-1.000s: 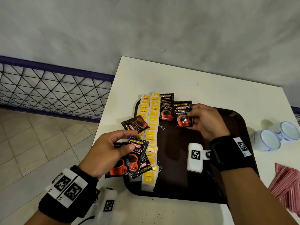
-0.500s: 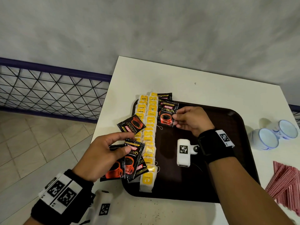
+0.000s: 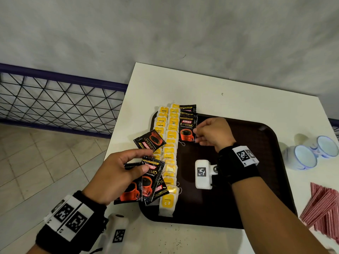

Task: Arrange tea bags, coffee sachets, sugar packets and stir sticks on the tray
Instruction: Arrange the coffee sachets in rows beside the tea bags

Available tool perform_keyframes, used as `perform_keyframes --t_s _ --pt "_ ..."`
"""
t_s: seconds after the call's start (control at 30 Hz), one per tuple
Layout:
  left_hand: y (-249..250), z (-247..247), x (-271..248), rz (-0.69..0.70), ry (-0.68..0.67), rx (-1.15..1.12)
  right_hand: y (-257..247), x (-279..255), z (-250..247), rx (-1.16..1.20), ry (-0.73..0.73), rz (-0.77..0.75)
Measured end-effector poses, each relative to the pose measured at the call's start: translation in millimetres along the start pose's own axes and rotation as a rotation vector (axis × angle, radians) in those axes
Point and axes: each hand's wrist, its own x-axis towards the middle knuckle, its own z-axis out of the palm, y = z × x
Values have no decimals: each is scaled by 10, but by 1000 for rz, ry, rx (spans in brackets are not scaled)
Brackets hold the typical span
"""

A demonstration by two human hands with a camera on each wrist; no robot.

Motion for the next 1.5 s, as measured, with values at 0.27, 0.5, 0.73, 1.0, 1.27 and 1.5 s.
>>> perform_keyframes --t_s 0.27,0.5,0.73,1.0,1.27,1.5 --pt "-4 -7 -5 7 1 16 31 19 44 -66 52 -39" --pt "5 -3 -9 5 2 24 41 9 27 -82 72 -66" --pt "5 7 -17 74 -29 140 -229 -232 35 -241 -22 -585" --pt "-37 38 0 124 -54 191 -561 -355 397 -680 -521 -835" --pt "2 65 -24 234 -26 258 -717 -413 418 -870 -538 -831" --pt "62 -8 -69 209 48 132 -566 -327 -163 -413 -117 -646"
